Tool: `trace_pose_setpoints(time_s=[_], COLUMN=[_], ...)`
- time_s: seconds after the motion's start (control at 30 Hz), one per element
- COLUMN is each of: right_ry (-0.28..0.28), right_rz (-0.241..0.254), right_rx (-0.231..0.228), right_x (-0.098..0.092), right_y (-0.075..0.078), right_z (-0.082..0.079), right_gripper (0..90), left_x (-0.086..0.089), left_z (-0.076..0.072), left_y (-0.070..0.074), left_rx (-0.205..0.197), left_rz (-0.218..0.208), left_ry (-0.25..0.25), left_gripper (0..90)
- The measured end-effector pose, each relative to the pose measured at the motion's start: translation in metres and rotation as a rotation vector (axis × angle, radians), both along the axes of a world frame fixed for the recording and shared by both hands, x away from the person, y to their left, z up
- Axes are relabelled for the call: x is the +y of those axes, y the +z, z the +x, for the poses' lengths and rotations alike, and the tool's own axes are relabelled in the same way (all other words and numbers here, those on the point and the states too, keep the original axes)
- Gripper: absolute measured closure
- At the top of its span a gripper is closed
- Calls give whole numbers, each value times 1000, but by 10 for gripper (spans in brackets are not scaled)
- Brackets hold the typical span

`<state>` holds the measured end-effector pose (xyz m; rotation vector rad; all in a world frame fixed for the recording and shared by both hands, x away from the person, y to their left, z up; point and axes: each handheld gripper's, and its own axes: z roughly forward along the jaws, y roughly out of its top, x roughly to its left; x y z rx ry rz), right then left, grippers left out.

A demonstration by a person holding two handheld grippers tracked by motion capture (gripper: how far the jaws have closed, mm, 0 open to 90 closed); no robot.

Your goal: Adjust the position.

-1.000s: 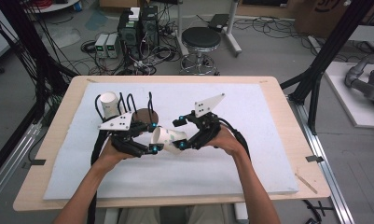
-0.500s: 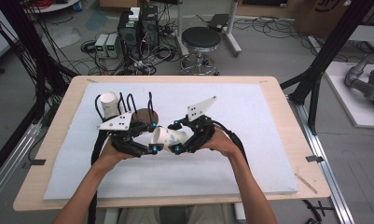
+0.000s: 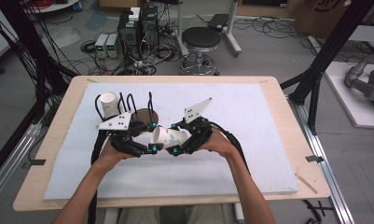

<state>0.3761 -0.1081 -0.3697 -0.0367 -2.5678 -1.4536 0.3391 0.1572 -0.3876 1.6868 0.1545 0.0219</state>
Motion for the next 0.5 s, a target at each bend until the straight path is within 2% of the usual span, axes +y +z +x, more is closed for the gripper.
trace_pose_setpoints(time_s=[0.37,0.5], right_ry=[16,11], right_rz=[-1,-5], right_rx=[15,17], right_x=[-1,-2], right_y=[-2,-2], right_z=[1,1], right_gripper=[313,321], left_x=[1,0], left_z=[0,-1], left_y=[0,0], left_rx=[-4,-11], left_rz=[2,2], left_ry=[-6,15], left_gripper=[360,343])
